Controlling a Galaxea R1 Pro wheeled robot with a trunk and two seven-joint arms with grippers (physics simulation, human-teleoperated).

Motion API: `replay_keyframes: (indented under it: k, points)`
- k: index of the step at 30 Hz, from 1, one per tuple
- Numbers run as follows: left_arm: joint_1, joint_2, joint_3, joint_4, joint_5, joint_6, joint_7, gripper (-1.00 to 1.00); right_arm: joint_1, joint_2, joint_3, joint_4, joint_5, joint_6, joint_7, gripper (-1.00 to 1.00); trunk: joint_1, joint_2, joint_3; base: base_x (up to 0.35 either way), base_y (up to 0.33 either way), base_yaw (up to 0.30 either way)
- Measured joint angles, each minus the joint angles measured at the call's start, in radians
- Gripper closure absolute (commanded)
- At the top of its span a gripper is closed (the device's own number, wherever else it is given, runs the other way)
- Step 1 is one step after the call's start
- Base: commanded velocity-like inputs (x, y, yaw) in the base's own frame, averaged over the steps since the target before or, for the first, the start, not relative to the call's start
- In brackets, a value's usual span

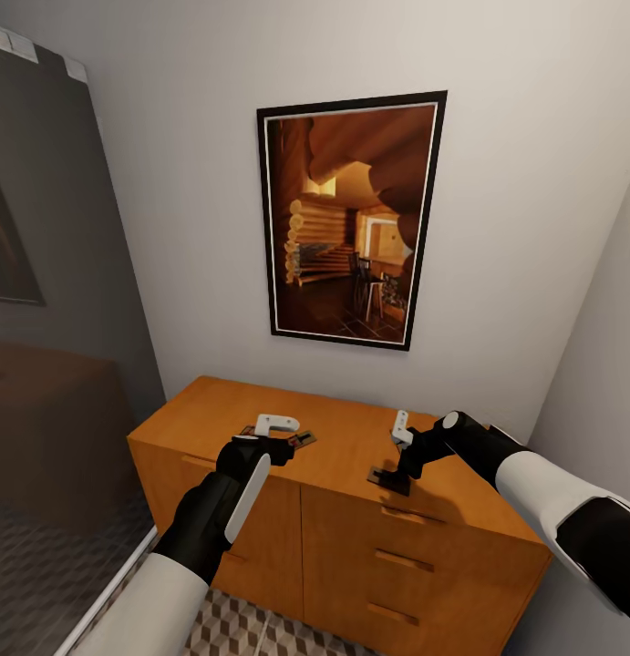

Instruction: Take the four mousetraps from the cabinet in the bathroom and place them on the bathroom floor. Make sure all four end up on the same floor surface, and ensure that at least two of them are either under or directly next to the same bathroom sink.

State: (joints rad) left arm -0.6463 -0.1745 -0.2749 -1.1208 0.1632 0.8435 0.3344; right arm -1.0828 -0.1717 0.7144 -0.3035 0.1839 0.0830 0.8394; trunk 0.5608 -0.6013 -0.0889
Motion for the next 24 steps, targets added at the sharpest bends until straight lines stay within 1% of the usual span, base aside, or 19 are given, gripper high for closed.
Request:
replay_keyframes:
  k: [18, 24]
  points:
    - [0.000, 0.000, 0.000, 0.000, 0.000, 0.000, 0.000, -1.00, 0.000, 0.000, 0.000, 0.000, 0.000, 0.001, -0.007, -1.00, 0.000, 0.000, 0.000, 0.000, 0.000, 0.000]
    - [0.000, 0.000, -0.001, 0.000, -0.001, 0.000, -0.013, -1.00, 0.000, 0.000, 0.000, 0.000, 0.000, 0.000, -0.007, -1.00, 0.000, 0.000, 0.000, 0.000, 0.000, 0.000]
